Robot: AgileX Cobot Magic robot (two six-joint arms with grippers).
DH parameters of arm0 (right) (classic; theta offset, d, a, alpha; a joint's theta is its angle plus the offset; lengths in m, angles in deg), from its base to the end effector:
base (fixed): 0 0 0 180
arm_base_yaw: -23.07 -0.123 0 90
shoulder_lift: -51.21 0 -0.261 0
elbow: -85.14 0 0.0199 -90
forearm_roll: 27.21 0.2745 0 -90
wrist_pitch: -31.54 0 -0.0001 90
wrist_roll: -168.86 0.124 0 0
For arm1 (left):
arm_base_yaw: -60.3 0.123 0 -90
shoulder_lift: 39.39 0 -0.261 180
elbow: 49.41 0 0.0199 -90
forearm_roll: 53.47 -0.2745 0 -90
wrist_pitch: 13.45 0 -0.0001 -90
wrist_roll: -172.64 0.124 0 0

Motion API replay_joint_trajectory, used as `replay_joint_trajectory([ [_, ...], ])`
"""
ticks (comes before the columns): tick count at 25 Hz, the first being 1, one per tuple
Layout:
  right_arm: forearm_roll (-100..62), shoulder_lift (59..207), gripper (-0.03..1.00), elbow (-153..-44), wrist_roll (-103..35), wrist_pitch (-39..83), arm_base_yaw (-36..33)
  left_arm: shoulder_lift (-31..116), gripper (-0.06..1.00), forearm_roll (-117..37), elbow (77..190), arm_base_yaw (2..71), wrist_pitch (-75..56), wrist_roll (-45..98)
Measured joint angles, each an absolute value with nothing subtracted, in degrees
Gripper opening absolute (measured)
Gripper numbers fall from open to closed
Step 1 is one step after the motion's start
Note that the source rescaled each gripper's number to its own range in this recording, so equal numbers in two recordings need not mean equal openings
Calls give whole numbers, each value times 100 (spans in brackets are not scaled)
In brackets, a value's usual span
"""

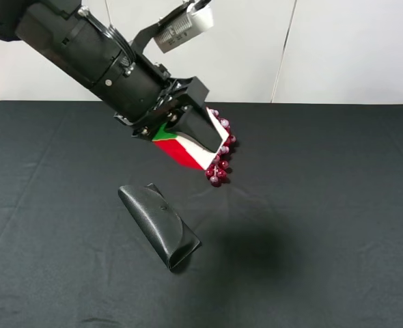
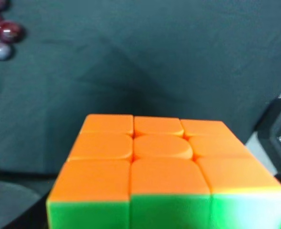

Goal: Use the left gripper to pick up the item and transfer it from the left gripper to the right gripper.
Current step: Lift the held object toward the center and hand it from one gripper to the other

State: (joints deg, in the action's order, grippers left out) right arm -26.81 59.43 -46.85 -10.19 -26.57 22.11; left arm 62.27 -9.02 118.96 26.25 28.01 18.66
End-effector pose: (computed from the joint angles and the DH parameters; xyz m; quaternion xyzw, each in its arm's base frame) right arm 0.0717 0.0019 0.2782 -0.0001 0.8403 0.0125 0.5420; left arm 0.2784 -0.2576 0.1978 0.2601 0.8931 -0.3198 0.1804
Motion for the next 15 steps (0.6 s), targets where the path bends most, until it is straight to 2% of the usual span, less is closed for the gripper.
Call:
replay_joint_trajectory([
  [11,-2721,5943,100,-4685,-919,-2657,2211,6949,0,445,11896,2625,3045,2850],
  [15,-2361,6280,100,-4685,-1351,-2670,2211,6955,0,816,11896,2625,3243,3176],
])
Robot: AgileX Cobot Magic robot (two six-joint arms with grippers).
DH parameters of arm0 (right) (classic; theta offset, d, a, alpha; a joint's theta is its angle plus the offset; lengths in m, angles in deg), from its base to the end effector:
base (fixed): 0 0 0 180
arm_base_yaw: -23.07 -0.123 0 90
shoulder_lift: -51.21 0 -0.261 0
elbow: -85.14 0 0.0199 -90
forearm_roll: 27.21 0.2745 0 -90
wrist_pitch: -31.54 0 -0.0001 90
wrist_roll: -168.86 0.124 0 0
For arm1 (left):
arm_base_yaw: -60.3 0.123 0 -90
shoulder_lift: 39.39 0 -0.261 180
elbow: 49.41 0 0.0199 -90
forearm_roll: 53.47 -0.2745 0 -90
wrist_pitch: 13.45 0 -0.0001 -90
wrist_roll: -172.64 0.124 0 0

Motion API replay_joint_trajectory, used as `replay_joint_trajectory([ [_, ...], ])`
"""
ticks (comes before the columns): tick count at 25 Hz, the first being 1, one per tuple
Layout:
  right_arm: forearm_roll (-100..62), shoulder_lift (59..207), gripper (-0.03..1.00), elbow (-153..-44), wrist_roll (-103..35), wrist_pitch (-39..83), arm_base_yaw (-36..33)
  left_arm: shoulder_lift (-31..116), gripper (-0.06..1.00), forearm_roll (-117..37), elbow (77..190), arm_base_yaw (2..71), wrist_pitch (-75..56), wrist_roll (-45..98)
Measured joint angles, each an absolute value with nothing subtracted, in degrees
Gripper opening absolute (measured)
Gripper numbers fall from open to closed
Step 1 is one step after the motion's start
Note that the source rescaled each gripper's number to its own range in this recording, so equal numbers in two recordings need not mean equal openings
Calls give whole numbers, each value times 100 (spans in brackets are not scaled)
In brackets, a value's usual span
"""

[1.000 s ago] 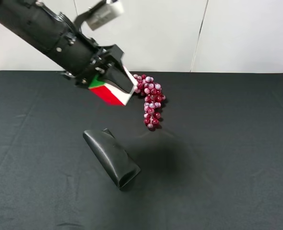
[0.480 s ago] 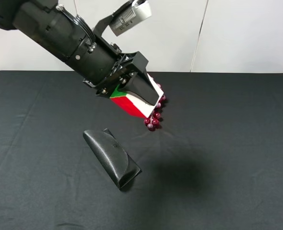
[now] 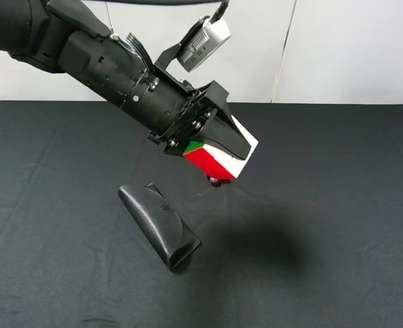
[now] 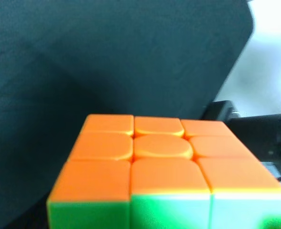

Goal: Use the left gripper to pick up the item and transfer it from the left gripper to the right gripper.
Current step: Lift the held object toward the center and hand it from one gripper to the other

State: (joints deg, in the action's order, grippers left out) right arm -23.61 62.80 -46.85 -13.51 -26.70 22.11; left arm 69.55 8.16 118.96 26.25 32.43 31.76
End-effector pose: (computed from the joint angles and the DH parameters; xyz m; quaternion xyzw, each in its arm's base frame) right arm 0.0804 0.0080 0.2737 -0.0245 0.8557 0.0251 0.5163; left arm 0.2742 -0.2799 0.1671 0.2588 0.8700 -0.4024 0.1192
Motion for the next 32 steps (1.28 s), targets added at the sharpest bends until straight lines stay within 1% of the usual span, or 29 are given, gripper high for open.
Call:
replay_joint_trajectory([
  [4,-1603,7271,100,-4875,-1985,-2682,2206,6955,0,925,11896,2625,3384,3303],
  [6,-1290,7784,100,-5035,-2267,-2559,2077,6955,0,947,11896,2625,3384,3323],
  [9,-1025,8327,100,-5285,-2684,-2238,1654,6955,0,971,11896,2625,3384,3323],
  [13,-1011,8883,100,-5502,-3000,-1915,776,6955,0,1061,11896,2625,3402,3328],
  [17,-1105,9357,100,-5543,-3185,-1486,-36,6955,0,1269,11896,2625,3402,3334],
  [21,-1142,9853,100,-5543,-3367,-976,-691,6955,0,1468,11896,2625,3402,3423],
  [25,-1142,10340,100,-5543,-3426,-443,-1142,6955,0,1535,11896,2625,3396,3450],
  [32,-1223,10971,100,-5543,-3668,202,-1595,6955,0,1535,11896,2625,3359,3468],
])
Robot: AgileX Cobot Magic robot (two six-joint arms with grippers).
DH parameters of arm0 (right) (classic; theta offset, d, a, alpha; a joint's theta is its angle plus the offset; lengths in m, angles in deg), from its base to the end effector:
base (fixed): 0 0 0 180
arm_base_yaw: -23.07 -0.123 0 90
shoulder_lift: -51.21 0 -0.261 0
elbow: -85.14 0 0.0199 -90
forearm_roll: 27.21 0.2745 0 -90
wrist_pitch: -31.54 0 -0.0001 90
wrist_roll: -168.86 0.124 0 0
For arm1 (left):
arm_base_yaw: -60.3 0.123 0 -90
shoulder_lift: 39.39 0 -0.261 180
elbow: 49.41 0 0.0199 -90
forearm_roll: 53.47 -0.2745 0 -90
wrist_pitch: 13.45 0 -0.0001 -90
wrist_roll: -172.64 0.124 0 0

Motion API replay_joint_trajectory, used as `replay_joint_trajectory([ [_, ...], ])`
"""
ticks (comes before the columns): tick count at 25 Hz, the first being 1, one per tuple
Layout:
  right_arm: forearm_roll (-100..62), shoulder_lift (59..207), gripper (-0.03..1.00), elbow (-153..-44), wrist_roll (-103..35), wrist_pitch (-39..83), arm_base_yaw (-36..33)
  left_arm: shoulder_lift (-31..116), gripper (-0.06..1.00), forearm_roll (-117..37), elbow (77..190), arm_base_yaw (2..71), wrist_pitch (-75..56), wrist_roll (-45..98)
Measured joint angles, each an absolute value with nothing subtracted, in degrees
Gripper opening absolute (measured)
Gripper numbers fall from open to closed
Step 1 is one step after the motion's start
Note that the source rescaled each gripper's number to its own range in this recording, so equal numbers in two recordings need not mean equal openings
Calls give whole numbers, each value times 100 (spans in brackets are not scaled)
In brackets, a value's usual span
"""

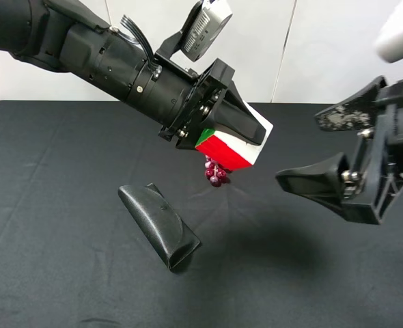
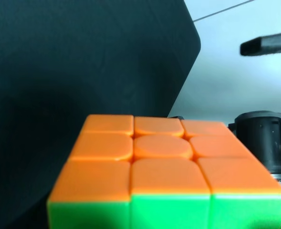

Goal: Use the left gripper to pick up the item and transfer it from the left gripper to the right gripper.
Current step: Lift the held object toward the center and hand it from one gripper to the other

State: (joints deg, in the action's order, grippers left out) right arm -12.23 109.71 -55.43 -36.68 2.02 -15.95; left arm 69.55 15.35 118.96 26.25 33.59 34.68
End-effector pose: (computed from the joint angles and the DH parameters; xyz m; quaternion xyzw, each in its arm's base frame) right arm 0.1741 0.1614 0.2540 -0.4128 0.7908 0.1586 0.4232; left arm 0.2734 -0.2870 0.1762 0.2391 0.8544 -0.4454 0.1204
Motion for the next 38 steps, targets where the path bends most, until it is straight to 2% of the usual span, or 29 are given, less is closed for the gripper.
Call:
replay_joint_trajectory([
  [14,-1299,11095,100,-5543,-3995,775,-1652,6955,0,1608,11896,2625,3246,3478],
  [28,-878,11109,100,-5545,-4463,838,-1652,6955,0,1664,11896,2625,3209,3483],
  [38,-628,11914,100,-6210,-4579,668,-1660,6955,0,1667,11896,2625,3202,3483],
])
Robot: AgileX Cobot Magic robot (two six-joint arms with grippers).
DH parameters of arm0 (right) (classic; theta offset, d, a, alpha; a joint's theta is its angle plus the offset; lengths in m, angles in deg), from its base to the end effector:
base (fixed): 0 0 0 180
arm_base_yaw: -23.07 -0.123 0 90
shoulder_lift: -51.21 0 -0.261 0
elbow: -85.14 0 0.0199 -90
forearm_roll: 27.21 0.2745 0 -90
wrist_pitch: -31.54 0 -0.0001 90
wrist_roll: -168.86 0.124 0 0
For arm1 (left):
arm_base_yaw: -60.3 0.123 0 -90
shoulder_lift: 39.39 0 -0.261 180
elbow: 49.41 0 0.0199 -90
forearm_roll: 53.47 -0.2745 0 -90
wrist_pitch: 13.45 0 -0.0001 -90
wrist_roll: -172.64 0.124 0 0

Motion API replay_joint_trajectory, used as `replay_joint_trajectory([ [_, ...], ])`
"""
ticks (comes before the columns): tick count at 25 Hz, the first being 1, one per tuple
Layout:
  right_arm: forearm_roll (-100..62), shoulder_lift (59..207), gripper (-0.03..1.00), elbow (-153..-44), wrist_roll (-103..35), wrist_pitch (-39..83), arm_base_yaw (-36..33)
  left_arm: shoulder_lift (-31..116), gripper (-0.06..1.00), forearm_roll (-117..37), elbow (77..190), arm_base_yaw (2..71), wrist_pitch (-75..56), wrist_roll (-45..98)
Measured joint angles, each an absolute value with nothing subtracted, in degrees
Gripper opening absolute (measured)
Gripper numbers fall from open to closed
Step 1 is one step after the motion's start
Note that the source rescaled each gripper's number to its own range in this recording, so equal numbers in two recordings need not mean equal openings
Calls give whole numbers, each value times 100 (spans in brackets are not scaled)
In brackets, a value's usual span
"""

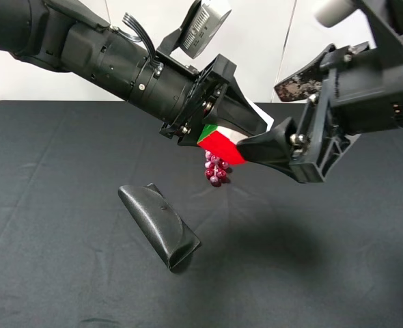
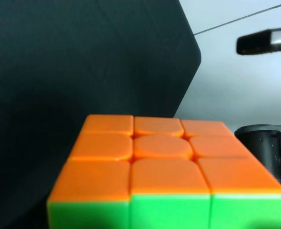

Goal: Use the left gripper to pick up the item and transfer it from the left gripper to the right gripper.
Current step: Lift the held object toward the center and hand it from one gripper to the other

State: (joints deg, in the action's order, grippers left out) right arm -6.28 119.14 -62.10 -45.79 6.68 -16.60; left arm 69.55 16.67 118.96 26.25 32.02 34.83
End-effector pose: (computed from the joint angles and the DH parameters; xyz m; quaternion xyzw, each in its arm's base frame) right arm 0.2012 0.1911 0.2647 -0.4392 0.7643 0.1629 0.4432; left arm 0.2771 -0.2877 0.1773 0.2260 0.8553 -0.4473 0.1315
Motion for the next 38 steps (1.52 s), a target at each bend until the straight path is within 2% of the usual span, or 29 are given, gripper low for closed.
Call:
replay_joint_trajectory([
  [8,-579,12432,100,-6252,-4756,1015,-2216,6955,0,1671,11896,2625,3202,3485],
  [15,-579,13029,100,-6343,-4756,1448,-2236,6955,0,1679,11896,2625,3202,3485],
  [23,-579,13075,99,-6346,-4756,1563,-2236,6955,0,1684,11896,2625,3189,3485],
  [24,-579,13075,91,-6346,-4756,1563,-2236,6955,0,1684,11896,2625,3189,3485],
  [25,-579,13075,72,-6346,-4756,1563,-2236,6955,0,1684,11896,2625,3207,3485],
  [26,-592,13075,44,-6346,-4756,1580,-2236,6955,0,1678,11890,2625,3237,3485],
  [27,-608,13075,10,-6346,-4756,1615,-2236,6955,0,1662,11890,2617,3241,3485],
  [28,-632,13075,2,-6346,-4756,1622,-2236,6955,0,1653,11890,2606,3241,3485],
  [38,-638,13075,2,-6346,-4756,1622,-2236,6955,0,1642,11890,2606,3235,3485],
])
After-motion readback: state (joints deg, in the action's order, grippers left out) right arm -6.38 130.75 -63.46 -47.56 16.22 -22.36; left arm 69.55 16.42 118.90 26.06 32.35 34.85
